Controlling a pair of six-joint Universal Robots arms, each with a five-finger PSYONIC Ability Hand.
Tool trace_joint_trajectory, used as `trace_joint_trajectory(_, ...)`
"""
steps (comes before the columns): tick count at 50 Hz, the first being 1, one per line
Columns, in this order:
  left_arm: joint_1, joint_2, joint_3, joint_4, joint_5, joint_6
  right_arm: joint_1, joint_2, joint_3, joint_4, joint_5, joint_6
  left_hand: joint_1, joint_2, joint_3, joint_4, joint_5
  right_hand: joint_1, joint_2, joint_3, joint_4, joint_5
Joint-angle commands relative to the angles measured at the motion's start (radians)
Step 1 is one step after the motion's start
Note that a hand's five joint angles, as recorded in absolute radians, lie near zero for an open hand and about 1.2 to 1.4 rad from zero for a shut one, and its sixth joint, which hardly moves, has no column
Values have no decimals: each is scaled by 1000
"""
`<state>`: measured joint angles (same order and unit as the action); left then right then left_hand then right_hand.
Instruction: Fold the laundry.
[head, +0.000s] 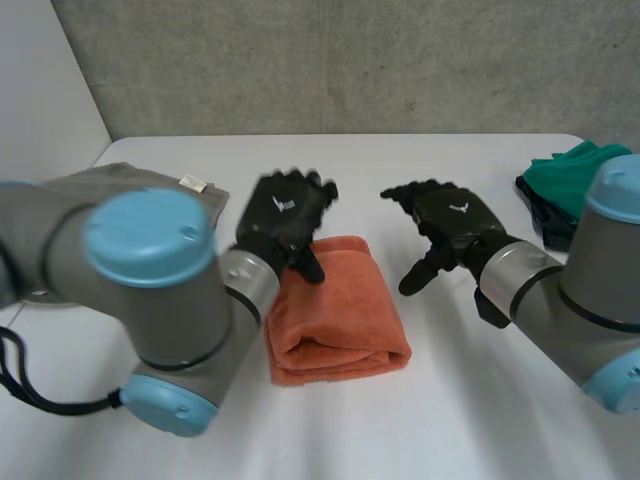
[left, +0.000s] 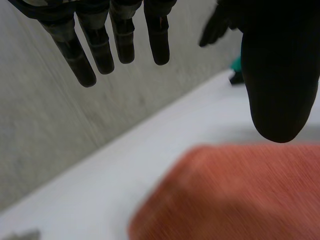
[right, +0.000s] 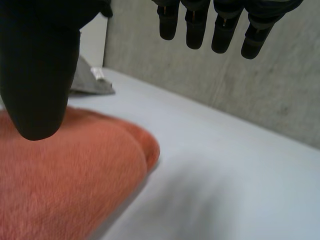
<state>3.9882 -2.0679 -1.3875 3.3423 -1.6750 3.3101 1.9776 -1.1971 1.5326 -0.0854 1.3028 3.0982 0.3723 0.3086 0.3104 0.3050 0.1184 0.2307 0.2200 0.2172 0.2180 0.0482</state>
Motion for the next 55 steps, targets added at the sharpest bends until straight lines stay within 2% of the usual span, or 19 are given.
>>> trace_joint_trajectory(1,-11,-93,-5,-64,-126,8,47,152,-100,75,-31,-24,-65,-1,-3,2,15,-56,-45,-43,-43,-48)
trace_joint_trajectory(6,-6,-115,-39,-119,-163,23,99,246,-143,87,-36,-44,-62,2,0,5,17,-56,-45,-43,-43,-48)
trace_joint_trajectory(12,23,-116,-76,-149,-161,69,107,294,-147,87,-10,-212,-74,-10,-12,-6,6,-56,-45,-43,-43,-48)
trace_joint_trajectory(20,45,-60,-80,-145,-131,94,141,223,-131,75,144,-398,-91,-28,-29,-24,-12,-56,-45,-43,-43,-48)
trace_joint_trajectory(22,46,-17,-77,-144,-101,94,161,176,-106,58,153,-401,-91,-28,-29,-24,-12,-56,-45,-43,-43,-48)
trace_joint_trajectory(25,51,52,-65,-136,-2,92,181,131,-54,14,151,-411,-91,-28,-29,-24,-12,-56,-45,-43,-43,-48)
trace_joint_trajectory(26,52,63,-59,-136,29,91,196,93,-7,-31,150,-409,-94,-31,-32,-27,-15,-56,-45,-43,-43,-48)
trace_joint_trajectory(27,63,87,-45,-138,96,88,205,68,20,-55,150,-411,-94,-31,-32,-27,-15,-56,-45,-43,-43,-48)
trace_joint_trajectory(30,91,109,-27,-144,194,86,237,-1,136,-160,150,-412,-100,-36,-38,-33,-21,-56,-45,-43,-43,-48)
trace_joint_trajectory(31,109,120,-18,-148,263,85,244,-9,165,-187,148,-412,-91,-28,-29,-24,-12,-56,-45,-43,-43,-48)
trace_joint_trajectory(34,124,130,1,-155,368,80,262,-9,256,-272,145,-414,-94,-31,-32,-27,-15,-56,-45,-43,-43,-48)
trace_joint_trajectory(35,132,134,11,-164,427,74,265,-7,274,-289,144,-412,-97,-33,-35,-30,-18,-56,-45,-43,-43,-48)
trace_joint_trajectory(39,143,135,36,-197,520,56,279,25,324,-358,136,-412,-97,-33,-35,-30,-18,-56,-45,-43,-43,-48)
trace_joint_trajectory(55,132,134,51,-210,523,49,279,183,284,-468,124,-496,-118,-54,-56,-50,-38,-56,-45,-43,-43,-48)
